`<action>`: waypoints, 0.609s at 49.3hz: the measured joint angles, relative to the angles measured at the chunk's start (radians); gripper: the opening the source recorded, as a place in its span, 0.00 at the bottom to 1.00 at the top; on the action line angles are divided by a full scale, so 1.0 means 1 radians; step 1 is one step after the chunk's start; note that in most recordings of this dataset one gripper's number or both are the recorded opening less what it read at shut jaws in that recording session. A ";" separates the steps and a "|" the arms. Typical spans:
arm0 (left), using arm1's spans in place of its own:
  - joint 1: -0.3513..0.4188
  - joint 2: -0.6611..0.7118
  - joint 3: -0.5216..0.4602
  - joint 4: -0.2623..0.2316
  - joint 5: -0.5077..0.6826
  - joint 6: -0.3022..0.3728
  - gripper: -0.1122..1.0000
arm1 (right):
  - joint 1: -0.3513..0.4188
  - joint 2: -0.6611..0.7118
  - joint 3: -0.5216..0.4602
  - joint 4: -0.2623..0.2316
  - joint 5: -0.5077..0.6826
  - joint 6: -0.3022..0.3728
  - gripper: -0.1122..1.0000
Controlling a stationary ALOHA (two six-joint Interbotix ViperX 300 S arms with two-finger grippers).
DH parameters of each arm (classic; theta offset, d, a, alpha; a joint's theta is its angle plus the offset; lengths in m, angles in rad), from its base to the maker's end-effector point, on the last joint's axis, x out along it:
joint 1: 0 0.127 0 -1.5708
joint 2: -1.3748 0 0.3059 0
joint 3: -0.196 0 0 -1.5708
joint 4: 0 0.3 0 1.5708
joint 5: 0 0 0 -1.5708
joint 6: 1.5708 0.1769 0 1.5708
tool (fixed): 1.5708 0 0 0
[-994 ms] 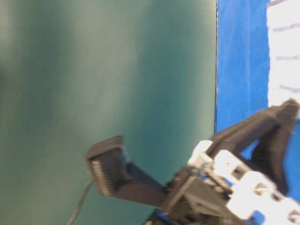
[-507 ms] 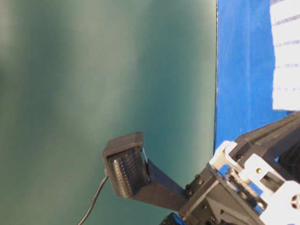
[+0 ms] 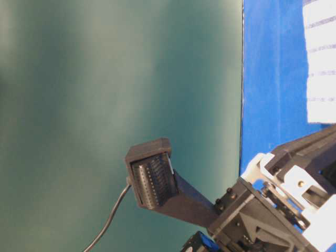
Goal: Fold the blue towel.
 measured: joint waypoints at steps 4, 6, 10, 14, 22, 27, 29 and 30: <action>-0.002 0.000 0.000 0.000 0.003 0.000 0.34 | 0.000 0.000 -0.003 0.000 0.000 0.000 0.21; -0.003 0.000 -0.002 0.000 0.005 0.000 0.42 | 0.000 0.002 -0.006 0.002 0.002 0.003 0.31; -0.003 0.000 -0.002 0.000 0.009 0.003 0.59 | 0.002 0.000 -0.023 0.002 0.011 0.000 0.53; -0.003 -0.020 -0.002 0.000 0.028 0.015 0.70 | 0.002 -0.003 -0.041 0.000 0.037 -0.002 0.70; 0.003 -0.132 0.008 0.000 0.115 0.020 0.71 | 0.002 -0.058 -0.071 -0.006 0.114 -0.009 0.67; 0.018 -0.218 0.032 0.000 0.158 0.021 0.71 | 0.003 -0.133 -0.074 -0.034 0.163 -0.012 0.67; 0.025 -0.253 0.048 0.000 0.169 0.023 0.71 | 0.003 -0.166 -0.074 -0.049 0.179 -0.012 0.67; 0.028 -0.270 0.055 0.000 0.170 0.023 0.71 | 0.003 -0.183 -0.074 -0.057 0.187 -0.012 0.67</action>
